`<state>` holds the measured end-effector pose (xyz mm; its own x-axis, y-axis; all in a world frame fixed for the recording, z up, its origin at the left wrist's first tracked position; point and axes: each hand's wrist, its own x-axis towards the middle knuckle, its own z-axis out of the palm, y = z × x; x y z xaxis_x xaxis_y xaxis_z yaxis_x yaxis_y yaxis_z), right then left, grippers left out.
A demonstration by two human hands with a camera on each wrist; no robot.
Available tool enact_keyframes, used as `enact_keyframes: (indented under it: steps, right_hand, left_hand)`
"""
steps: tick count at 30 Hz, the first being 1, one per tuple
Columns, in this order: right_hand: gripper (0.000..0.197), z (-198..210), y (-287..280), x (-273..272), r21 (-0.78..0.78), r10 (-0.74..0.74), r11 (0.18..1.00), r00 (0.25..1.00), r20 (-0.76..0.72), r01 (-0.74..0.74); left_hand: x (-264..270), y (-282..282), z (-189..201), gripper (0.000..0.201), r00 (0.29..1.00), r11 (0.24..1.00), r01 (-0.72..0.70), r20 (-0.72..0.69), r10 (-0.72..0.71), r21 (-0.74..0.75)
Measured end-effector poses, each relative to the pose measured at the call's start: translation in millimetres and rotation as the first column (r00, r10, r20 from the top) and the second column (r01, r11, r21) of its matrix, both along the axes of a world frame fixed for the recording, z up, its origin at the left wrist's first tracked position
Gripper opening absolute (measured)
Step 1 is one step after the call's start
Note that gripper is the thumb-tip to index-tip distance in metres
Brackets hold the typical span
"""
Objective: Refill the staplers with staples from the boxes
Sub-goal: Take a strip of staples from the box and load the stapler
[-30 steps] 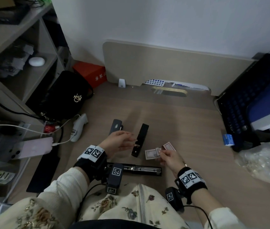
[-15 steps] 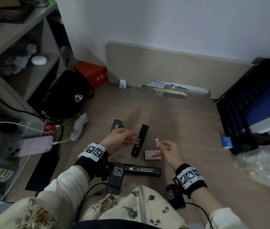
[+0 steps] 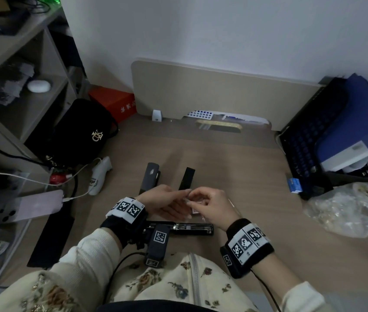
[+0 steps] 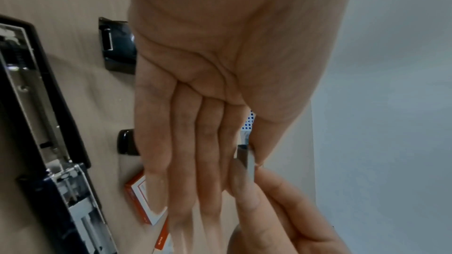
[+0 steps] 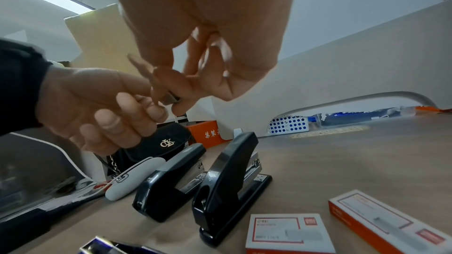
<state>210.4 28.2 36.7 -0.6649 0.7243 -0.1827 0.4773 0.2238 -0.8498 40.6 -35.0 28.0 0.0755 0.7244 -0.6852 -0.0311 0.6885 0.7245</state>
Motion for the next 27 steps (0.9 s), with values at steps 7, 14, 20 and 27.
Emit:
enact_keyframes:
  steps: [7, 14, 20, 27]
  right_hand:
    - [0.019, 4.4, -6.6, -1.3, 0.064, -0.067, 0.996, 0.996, 0.052, 0.064]
    - [0.019, 2.6, -11.1, -5.2, 0.126, -0.129, 0.985, 0.989, 0.066, 0.12]
    - [0.015, -2.0, -9.5, -3.8, 0.152, -0.151, 0.978, 0.988, 0.02, 0.146]
    - [0.018, -9.3, -8.5, -2.1, 0.196, -0.14, 0.97, 0.99, -0.017, 0.14]
  left_hand:
    - [2.5, -2.7, -3.7, 0.039, 0.998, 0.993, -0.056, 0.012, 0.055, 0.105]
    - [4.5, -2.5, -5.1, 0.031, 0.982, 0.967, -0.173, -0.036, 0.183, 0.188]
    - [0.2, -0.8, -1.8, 0.038, 0.991, 0.983, -0.124, -0.04, 0.13, 0.134]
    - [-3.4, -2.1, -4.3, 0.025, 0.985, 0.974, -0.109, -0.113, 0.134, 0.201]
